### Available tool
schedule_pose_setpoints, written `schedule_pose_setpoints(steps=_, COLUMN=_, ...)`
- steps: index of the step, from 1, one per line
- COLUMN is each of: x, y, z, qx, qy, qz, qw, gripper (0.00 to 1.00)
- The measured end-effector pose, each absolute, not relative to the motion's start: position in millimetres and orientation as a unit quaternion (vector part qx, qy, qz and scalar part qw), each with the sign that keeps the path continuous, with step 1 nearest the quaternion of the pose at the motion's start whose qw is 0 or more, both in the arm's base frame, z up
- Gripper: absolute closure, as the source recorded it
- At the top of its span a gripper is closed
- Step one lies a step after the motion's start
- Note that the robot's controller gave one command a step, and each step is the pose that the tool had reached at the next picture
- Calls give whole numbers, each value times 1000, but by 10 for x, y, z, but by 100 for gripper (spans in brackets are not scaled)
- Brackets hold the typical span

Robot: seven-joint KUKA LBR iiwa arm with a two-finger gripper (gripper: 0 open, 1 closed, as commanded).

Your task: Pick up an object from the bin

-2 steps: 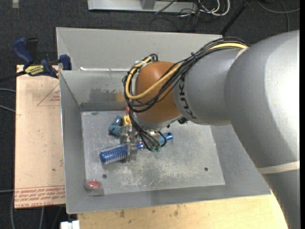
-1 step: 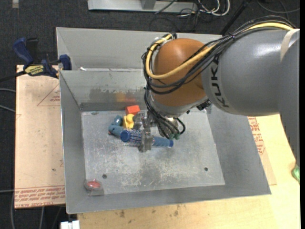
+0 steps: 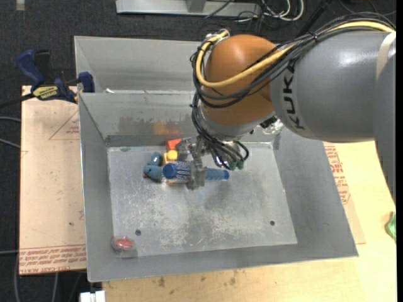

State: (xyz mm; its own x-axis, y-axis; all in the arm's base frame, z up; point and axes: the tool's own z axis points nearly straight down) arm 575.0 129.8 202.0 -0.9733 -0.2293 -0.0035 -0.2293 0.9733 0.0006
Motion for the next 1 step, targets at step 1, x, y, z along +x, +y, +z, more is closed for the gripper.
schedule_pose_setpoints(steps=1, x=5178, y=1089, z=1743, qx=-173, qy=985, qz=0, qw=-3, gripper=100)
